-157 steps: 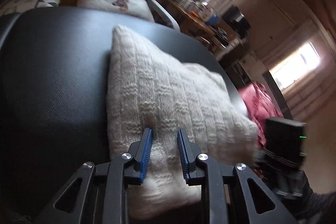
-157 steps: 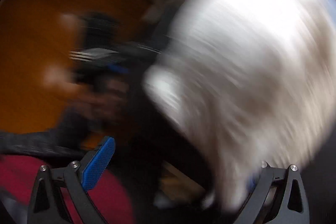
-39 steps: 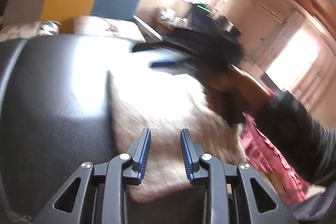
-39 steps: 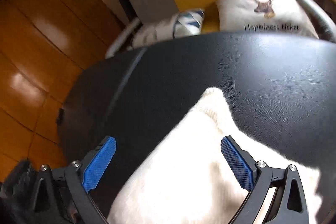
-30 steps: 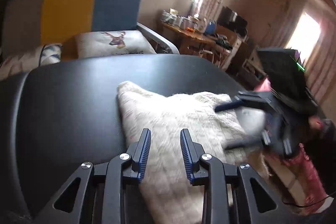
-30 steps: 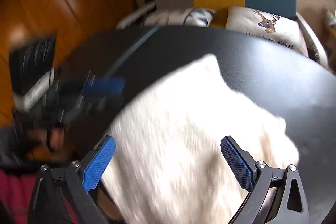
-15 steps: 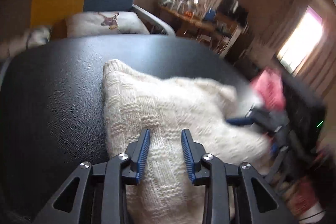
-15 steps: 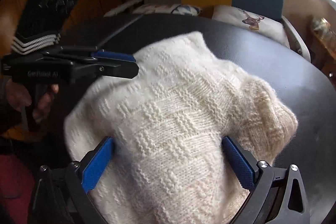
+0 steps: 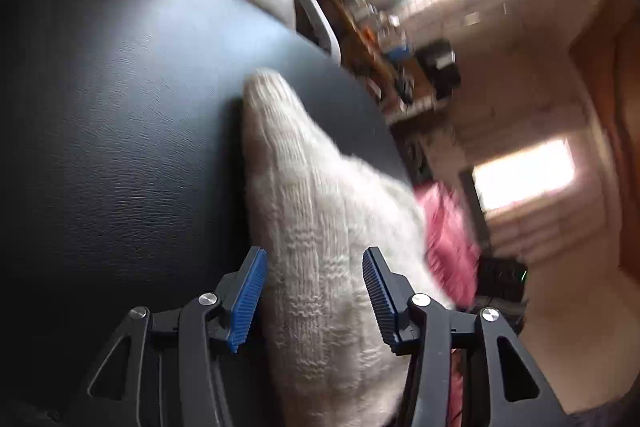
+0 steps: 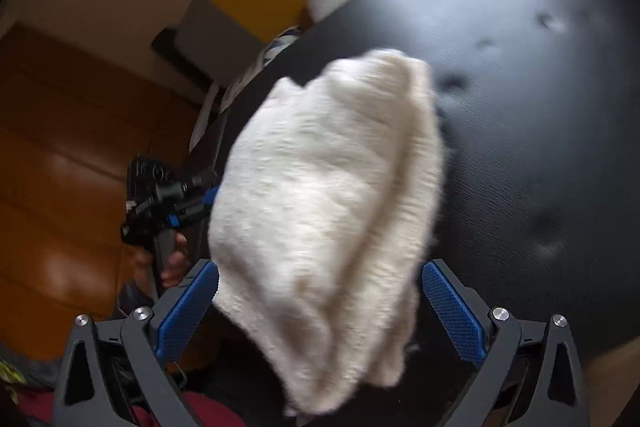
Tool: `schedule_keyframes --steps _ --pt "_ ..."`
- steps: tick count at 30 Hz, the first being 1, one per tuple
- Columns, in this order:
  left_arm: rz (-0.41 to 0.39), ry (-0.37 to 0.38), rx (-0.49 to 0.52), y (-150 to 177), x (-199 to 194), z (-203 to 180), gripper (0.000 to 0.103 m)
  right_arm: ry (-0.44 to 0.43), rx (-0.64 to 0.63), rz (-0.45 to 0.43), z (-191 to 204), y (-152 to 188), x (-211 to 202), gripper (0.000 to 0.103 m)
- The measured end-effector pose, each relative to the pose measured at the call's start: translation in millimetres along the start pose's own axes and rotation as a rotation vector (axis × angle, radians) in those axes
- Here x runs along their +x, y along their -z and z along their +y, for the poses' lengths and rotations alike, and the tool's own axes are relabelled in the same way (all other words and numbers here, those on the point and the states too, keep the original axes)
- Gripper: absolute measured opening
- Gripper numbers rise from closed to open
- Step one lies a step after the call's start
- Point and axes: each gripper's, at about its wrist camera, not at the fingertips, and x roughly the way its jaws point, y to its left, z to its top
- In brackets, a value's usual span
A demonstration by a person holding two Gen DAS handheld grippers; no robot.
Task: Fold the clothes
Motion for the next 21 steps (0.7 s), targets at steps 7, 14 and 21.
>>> schedule_keyframes --steps 7,14,21 --pt "0.051 0.049 0.028 -4.7 29.0 -0.9 0.060 -0.034 0.086 0.031 -23.5 -5.0 23.8 0.103" --pt "0.132 0.027 0.175 -5.9 43.8 -22.4 0.064 -0.127 0.081 0.003 -19.6 -6.9 47.0 0.103" --pt "0.105 -0.015 0.219 1.0 56.1 -38.6 0.078 -0.094 0.015 -0.010 -9.3 3.2 47.4 0.103"
